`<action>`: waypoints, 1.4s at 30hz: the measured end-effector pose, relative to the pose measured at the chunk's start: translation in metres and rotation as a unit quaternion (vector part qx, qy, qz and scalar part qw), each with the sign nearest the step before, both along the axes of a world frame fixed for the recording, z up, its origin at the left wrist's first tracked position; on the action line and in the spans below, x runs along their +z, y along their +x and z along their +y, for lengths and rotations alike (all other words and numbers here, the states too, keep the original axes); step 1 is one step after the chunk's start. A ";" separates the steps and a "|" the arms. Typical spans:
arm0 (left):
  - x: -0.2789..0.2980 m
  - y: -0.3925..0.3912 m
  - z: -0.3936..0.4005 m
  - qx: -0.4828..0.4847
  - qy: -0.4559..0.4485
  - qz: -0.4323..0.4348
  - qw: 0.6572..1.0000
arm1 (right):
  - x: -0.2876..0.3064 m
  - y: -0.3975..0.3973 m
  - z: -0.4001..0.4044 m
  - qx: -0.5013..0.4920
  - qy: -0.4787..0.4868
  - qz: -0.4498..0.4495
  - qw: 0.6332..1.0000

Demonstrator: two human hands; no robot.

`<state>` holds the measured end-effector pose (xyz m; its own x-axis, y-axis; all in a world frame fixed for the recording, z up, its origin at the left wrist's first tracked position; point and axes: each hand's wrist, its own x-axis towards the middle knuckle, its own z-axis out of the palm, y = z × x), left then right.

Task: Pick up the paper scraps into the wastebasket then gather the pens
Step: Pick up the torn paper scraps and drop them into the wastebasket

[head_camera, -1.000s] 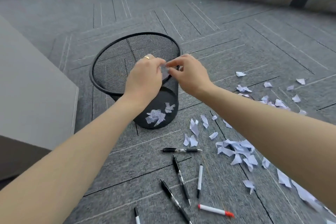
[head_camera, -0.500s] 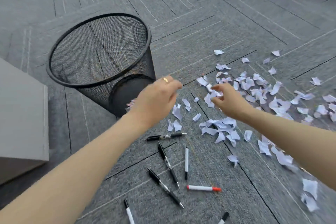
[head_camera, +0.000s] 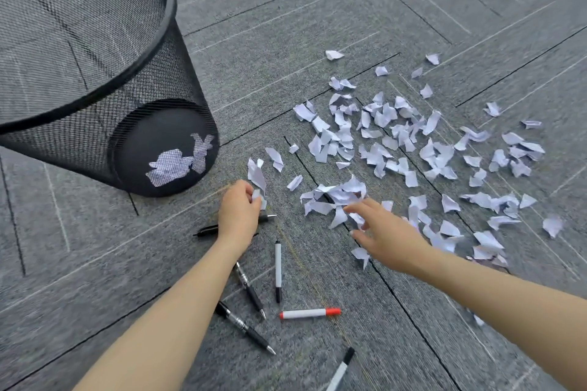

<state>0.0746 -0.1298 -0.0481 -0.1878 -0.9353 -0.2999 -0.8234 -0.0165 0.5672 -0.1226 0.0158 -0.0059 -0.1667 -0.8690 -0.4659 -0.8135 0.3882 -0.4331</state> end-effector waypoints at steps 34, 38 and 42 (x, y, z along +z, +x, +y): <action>0.008 -0.069 -0.056 -0.144 0.019 -0.076 0.986 | -0.010 -0.023 0.053 -0.048 0.032 -0.014 0.998; 0.017 -0.068 -0.041 -0.164 -0.020 -0.036 0.986 | -0.024 0.001 0.050 -0.029 0.008 -0.005 1.000; 0.027 -0.074 -0.010 -0.266 0.105 0.012 0.958 | -0.034 0.009 0.050 -0.050 -0.032 0.004 0.998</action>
<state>0.0001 -0.1397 -0.0215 -0.6302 -0.6252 -0.4605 -0.7338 0.2858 0.6163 -0.1141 0.0662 -0.0397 -0.2579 -0.8754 -0.4088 -0.7748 0.4401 -0.4538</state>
